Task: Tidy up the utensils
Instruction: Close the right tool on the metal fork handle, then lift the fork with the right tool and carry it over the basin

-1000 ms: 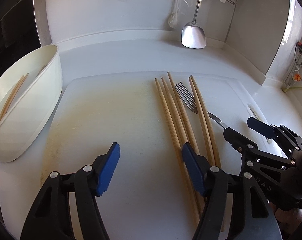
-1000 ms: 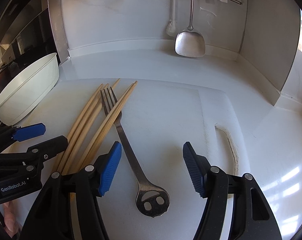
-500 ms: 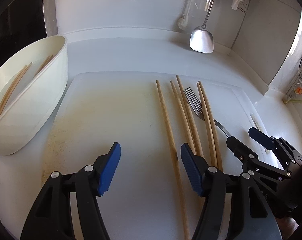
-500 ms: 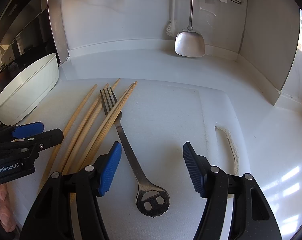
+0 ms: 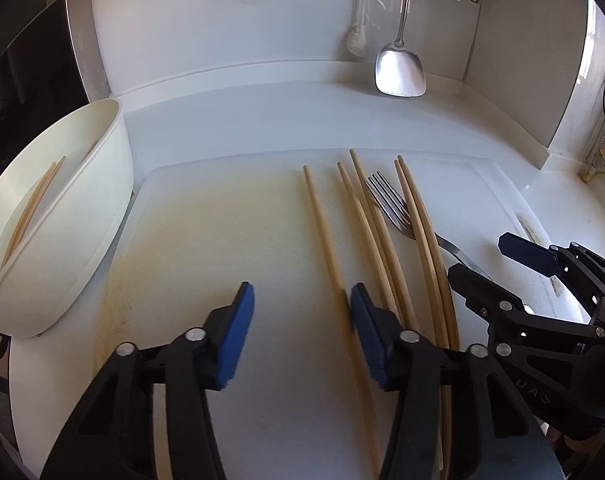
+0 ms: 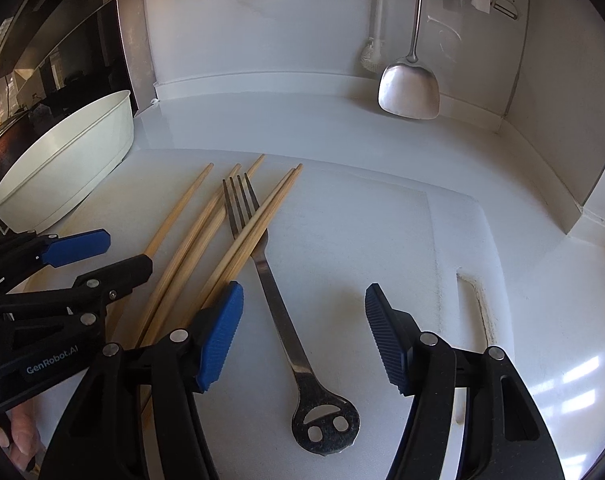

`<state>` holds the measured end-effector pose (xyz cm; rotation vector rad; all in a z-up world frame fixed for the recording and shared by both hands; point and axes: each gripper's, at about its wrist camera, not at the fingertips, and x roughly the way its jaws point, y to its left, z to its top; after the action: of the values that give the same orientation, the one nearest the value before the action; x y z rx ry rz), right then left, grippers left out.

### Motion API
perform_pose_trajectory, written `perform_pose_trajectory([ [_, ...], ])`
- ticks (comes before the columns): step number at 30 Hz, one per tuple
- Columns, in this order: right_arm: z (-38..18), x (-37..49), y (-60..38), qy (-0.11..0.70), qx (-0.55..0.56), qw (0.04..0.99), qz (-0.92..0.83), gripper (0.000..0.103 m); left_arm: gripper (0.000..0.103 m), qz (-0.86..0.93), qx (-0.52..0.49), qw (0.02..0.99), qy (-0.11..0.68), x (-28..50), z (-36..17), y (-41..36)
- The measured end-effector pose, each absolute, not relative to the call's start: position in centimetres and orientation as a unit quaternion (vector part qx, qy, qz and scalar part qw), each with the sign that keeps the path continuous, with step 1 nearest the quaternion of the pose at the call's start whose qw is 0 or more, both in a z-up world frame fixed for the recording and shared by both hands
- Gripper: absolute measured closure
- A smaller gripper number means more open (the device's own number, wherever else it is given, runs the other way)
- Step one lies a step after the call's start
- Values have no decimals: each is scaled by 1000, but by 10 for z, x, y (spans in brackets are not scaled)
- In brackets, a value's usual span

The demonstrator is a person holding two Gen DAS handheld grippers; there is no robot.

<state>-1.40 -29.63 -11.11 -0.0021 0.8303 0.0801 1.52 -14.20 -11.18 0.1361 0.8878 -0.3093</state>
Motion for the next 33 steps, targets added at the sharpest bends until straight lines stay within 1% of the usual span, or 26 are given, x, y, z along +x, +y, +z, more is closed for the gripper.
perform_pose_trajectory([
  [1,-111,-14,-296,403,-2,914,41,44,76,-150,68,891,424,14,-112,-141],
  [2,-111,-14,-295,403,-3,914,42,44,79,-151,70,891,423,14,-111,-142],
  [4,-111,-13,-294,404,-3,914,45,45,83,-150,72,891,421,13,-111,-144],
  [8,-110,-10,-287,402,-11,914,56,60,92,-154,83,893,415,10,-112,-151],
  [9,-110,-10,-285,400,-13,915,59,70,92,-153,85,893,414,10,-112,-152],
  [10,-110,-10,-284,398,-17,915,59,82,93,-154,84,893,414,10,-112,-151],
  [12,-110,-10,-282,396,-22,916,64,91,94,-157,77,892,416,11,-111,-149],
  [14,-110,-11,-280,394,-28,917,60,92,96,-159,74,891,418,11,-111,-148],
  [19,-109,-18,-281,383,-27,922,40,96,96,-159,72,890,421,11,-110,-146],
  [24,-106,-19,-279,378,-52,924,28,96,96,-161,69,889,423,10,-110,-146],
  [33,-96,-20,-278,354,-47,934,27,96,96,-166,66,891,417,6,-106,-145],
])
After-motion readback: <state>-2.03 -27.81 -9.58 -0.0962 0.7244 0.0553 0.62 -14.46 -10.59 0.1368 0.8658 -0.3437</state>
